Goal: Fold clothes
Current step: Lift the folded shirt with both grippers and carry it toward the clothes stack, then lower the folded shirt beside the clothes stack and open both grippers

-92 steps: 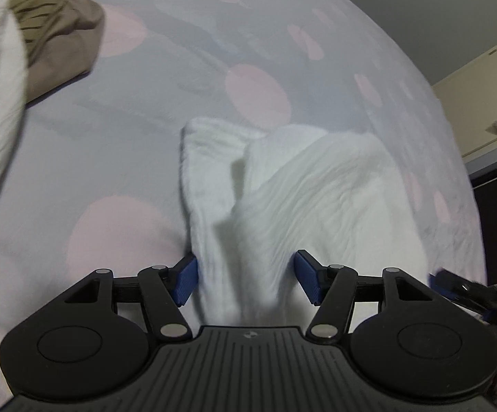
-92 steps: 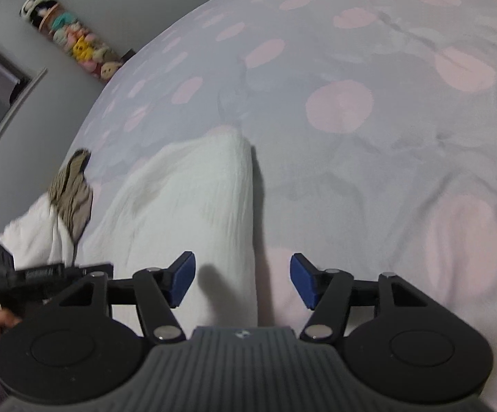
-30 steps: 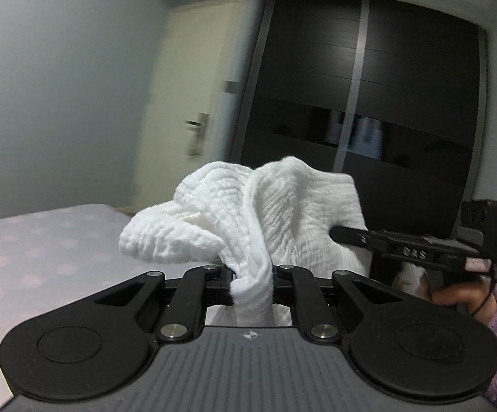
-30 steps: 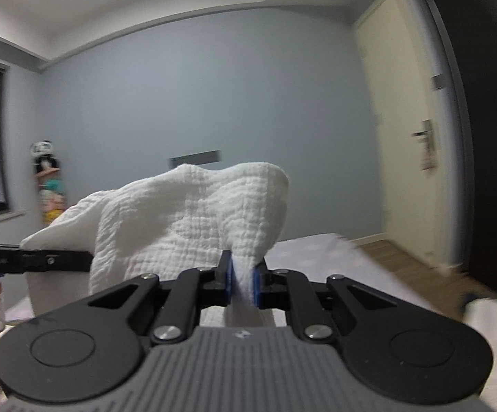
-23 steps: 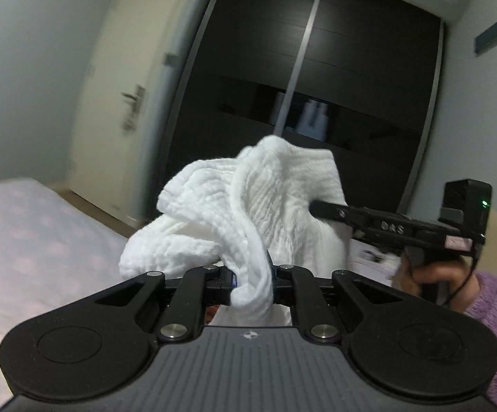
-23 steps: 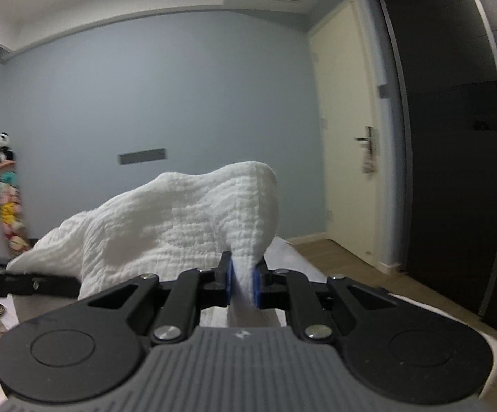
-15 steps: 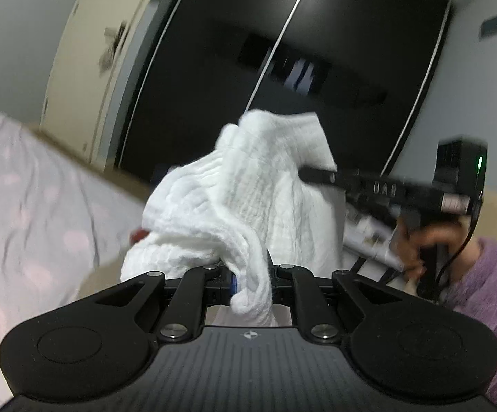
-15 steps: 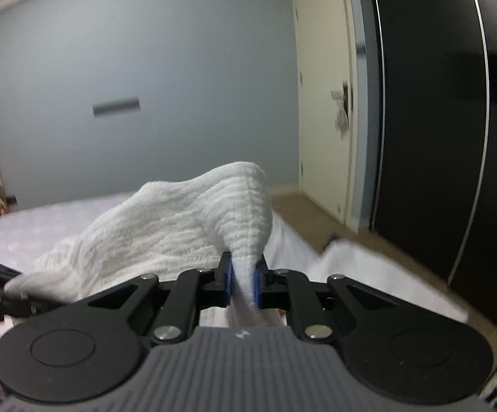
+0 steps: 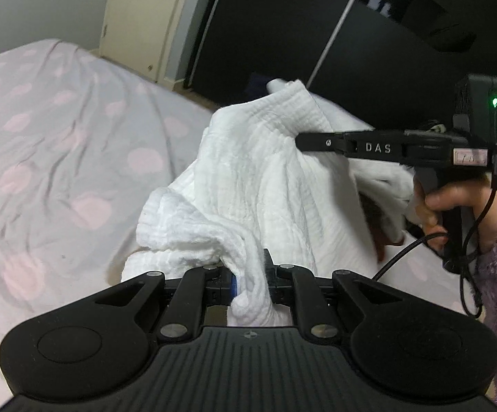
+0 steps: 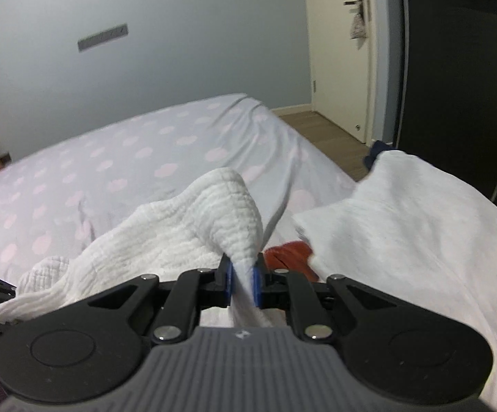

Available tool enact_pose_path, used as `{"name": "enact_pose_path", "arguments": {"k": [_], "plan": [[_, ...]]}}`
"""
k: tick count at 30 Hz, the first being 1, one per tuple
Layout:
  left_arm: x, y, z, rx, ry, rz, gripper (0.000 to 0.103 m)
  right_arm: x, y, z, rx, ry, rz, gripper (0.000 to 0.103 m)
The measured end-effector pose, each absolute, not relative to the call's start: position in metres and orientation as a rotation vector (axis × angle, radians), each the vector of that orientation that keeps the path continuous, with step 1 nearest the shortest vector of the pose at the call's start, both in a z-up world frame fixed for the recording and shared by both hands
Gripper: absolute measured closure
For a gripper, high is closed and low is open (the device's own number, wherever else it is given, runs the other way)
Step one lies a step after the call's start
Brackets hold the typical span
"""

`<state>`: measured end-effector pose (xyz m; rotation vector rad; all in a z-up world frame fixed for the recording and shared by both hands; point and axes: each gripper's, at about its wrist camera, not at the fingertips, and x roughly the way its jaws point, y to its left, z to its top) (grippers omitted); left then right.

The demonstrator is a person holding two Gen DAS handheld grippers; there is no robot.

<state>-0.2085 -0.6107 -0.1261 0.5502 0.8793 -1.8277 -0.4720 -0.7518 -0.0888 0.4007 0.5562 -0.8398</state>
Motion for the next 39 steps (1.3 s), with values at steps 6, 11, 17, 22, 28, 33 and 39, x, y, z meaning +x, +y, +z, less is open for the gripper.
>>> {"name": "enact_pose_path", "arguments": {"k": [6, 11, 17, 22, 28, 33, 39], "plan": [[-0.206, -0.646, -0.154, 0.611, 0.978, -1.748, 0.093, -0.439, -0.781, -0.123, 0.452, 0.611, -0.840, 0.090], [-0.200, -0.670, -0.179, 0.682, 1.063, -1.692, 0.093, -0.423, -0.801, -0.155, 0.501, 0.638, -0.845, 0.089], [-0.197, -0.668, -0.187, 0.705, 1.117, -1.685, 0.092, -0.430, -0.785, -0.147, 0.447, 0.653, -0.879, 0.065], [-0.197, -0.657, -0.187, 0.700, 1.115, -1.697, 0.092, -0.468, -0.748, -0.130, 0.396, 0.639, -0.916, 0.057], [-0.200, -0.652, -0.182, 0.707, 1.088, -1.706, 0.092, -0.539, -0.694, -0.133, 0.463, 0.609, -1.028, 0.049], [-0.204, -0.649, -0.179, 0.715, 1.061, -1.704, 0.092, -0.593, -0.673, -0.160, 0.631, 0.537, -1.136, 0.038], [-0.205, -0.641, -0.174, 0.698, 1.045, -1.692, 0.092, -0.634, -0.670, -0.212, 0.938, 0.380, -1.148, 0.062]]}}
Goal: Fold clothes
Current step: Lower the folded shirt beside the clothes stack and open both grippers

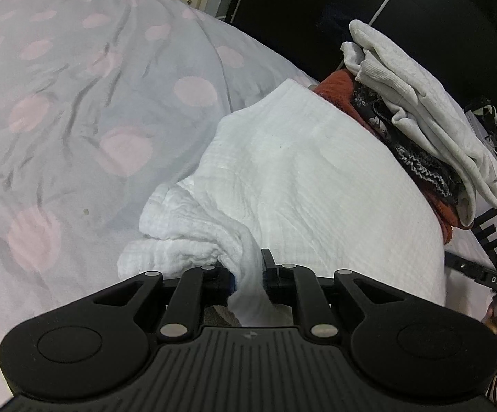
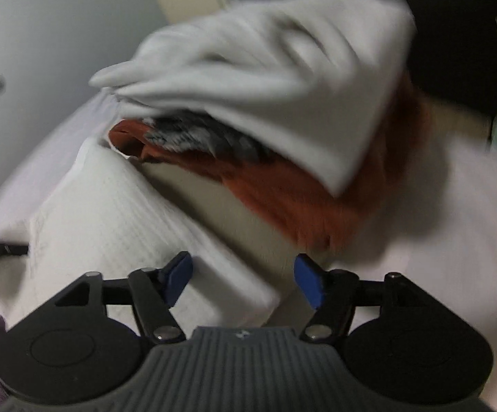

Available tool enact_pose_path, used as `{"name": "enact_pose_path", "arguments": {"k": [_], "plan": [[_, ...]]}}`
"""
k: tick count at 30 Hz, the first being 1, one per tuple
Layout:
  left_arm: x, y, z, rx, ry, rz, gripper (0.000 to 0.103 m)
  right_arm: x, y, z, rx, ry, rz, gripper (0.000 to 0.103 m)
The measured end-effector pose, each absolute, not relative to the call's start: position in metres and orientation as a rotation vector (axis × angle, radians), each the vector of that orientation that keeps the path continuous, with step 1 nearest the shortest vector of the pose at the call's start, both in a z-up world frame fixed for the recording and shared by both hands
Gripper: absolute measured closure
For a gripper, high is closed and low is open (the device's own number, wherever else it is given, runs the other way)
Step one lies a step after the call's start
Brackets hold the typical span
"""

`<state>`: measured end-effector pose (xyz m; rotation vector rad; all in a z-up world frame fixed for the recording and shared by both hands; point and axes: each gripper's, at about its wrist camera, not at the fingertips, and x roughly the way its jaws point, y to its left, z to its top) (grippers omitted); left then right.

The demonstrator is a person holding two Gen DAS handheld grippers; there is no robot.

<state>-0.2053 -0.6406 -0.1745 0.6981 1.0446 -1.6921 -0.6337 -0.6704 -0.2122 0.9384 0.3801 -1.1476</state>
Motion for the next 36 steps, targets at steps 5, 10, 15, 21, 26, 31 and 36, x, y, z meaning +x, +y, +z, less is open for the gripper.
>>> {"name": "enact_pose_path", "arguments": {"k": [5, 10, 15, 21, 26, 31, 36], "plan": [[-0.212, -0.636, -0.167, 0.698, 0.967, -1.682, 0.093, -0.634, -0.664, -0.204, 0.957, 0.290, -1.145, 0.092], [-0.216, -0.634, -0.157, 0.690, 0.882, -1.660, 0.093, -0.634, -0.663, -0.169, 0.847, 0.257, -1.191, 0.093], [-0.222, -0.638, -0.173, 0.768, 0.906, -1.640, 0.093, -0.631, -0.668, -0.188, 0.867, 0.339, -1.227, 0.093], [-0.220, -0.643, -0.182, 0.807, 0.927, -1.632, 0.088, -0.624, -0.670, -0.212, 0.875, 0.408, -1.251, 0.089], [-0.206, -0.636, -0.168, 0.820, 0.898, -1.626, 0.072, -0.620, -0.657, -0.186, 0.756, 0.487, -1.328, 0.073], [-0.188, -0.628, -0.148, 0.825, 0.863, -1.525, 0.071, -0.611, -0.648, -0.144, 0.676, 0.454, -1.333, 0.055], [-0.185, -0.614, -0.108, 0.721, 0.810, -1.582, 0.071, -0.582, -0.643, -0.101, 0.626, 0.399, -1.317, 0.031]]}}
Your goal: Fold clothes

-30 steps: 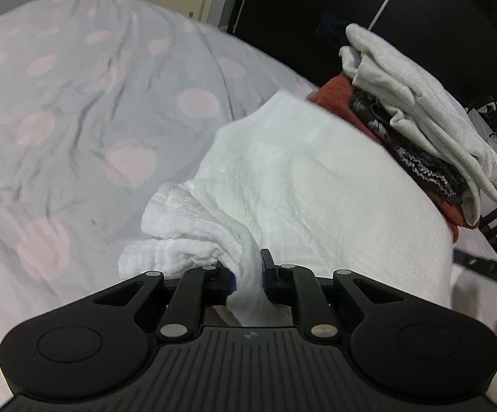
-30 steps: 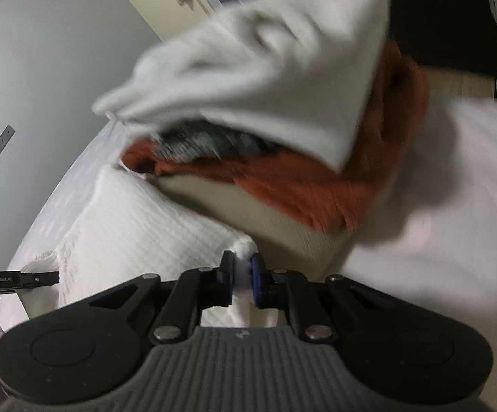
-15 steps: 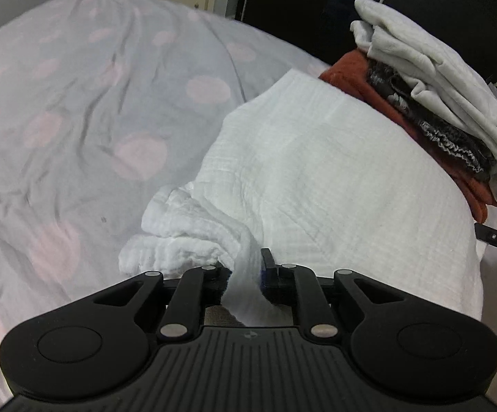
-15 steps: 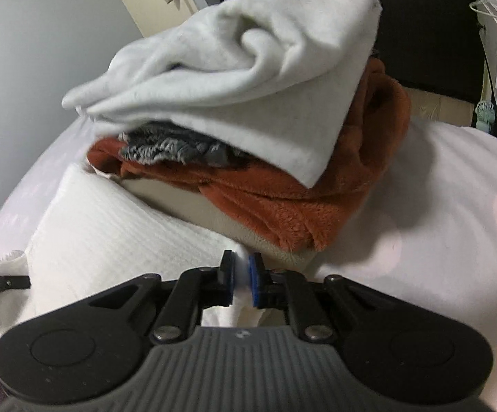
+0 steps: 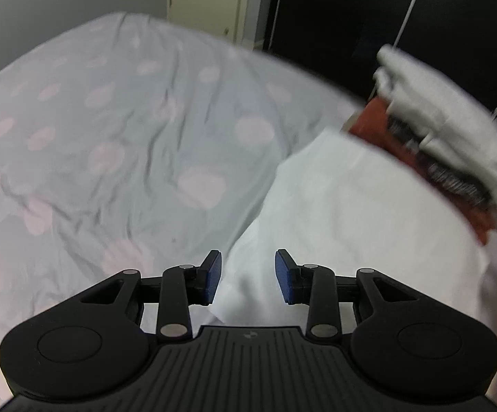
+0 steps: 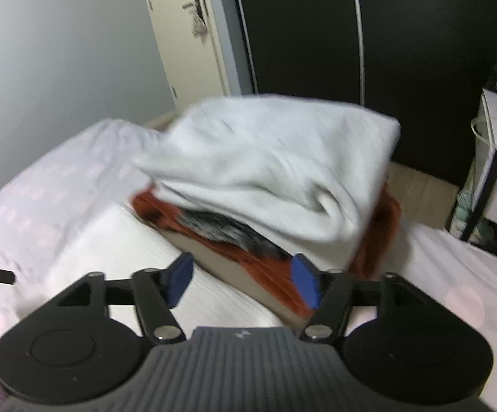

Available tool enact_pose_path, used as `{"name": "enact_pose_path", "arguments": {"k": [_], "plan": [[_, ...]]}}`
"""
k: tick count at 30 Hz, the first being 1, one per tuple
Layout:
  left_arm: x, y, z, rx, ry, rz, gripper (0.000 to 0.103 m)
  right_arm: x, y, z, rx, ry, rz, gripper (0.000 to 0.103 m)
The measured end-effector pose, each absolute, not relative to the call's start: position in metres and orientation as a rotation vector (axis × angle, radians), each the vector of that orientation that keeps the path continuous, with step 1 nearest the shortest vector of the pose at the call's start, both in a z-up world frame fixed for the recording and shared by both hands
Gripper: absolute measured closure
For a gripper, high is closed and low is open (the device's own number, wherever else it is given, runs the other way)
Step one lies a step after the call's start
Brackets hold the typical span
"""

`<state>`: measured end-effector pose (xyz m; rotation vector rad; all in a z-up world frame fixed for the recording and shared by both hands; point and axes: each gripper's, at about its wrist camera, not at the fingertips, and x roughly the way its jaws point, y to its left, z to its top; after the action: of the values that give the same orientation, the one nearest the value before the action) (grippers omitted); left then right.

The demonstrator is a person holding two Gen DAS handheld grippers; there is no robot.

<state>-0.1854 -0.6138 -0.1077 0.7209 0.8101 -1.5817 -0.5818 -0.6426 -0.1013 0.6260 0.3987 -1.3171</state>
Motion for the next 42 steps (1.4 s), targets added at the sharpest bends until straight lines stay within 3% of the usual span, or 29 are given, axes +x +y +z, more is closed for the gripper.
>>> {"name": "enact_pose_path", "arguments": {"k": [1, 3, 4, 12, 20, 42], "plan": [[-0.189, -0.610, -0.098, 0.704, 0.780, -1.597, 0.071, -0.575, -0.641, -0.093, 0.624, 0.396, -1.314, 0.031], [-0.196, -0.600, -0.079, 0.669, 0.720, -1.625, 0.067, -0.562, -0.635, -0.076, 0.617, 0.402, -1.315, 0.019], [-0.199, -0.595, -0.070, 0.650, 0.690, -1.639, 0.061, -0.555, -0.631, -0.067, 0.611, 0.407, -1.320, 0.017], [-0.240, -0.553, -0.031, 0.579, 0.533, -1.729, 0.053, -0.525, -0.586, -0.030, 0.677, 0.414, -1.184, 0.017], [-0.266, -0.520, -0.052, 0.636, 0.598, -1.713, 0.044, -0.515, -0.544, -0.039, 0.699, 0.477, -1.181, 0.017], [-0.308, -0.441, -0.090, 0.754, 0.590, -1.658, 0.043, -0.536, -0.473, -0.083, 0.742, 0.436, -1.104, 0.017]]}}
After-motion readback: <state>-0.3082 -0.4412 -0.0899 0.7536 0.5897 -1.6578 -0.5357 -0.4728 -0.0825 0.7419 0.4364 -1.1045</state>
